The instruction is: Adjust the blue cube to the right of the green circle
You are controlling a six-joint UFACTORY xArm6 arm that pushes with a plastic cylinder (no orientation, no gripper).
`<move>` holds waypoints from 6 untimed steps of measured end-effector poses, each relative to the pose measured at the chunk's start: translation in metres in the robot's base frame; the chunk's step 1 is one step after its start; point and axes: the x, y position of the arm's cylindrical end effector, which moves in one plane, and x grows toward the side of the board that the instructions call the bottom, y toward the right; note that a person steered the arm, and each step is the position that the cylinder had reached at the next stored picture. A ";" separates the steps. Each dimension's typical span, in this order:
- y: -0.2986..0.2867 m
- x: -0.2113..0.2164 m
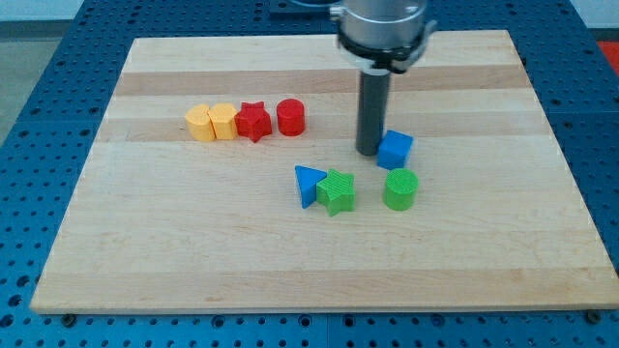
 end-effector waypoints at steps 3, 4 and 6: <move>0.050 0.015; 0.047 -0.021; 0.093 0.007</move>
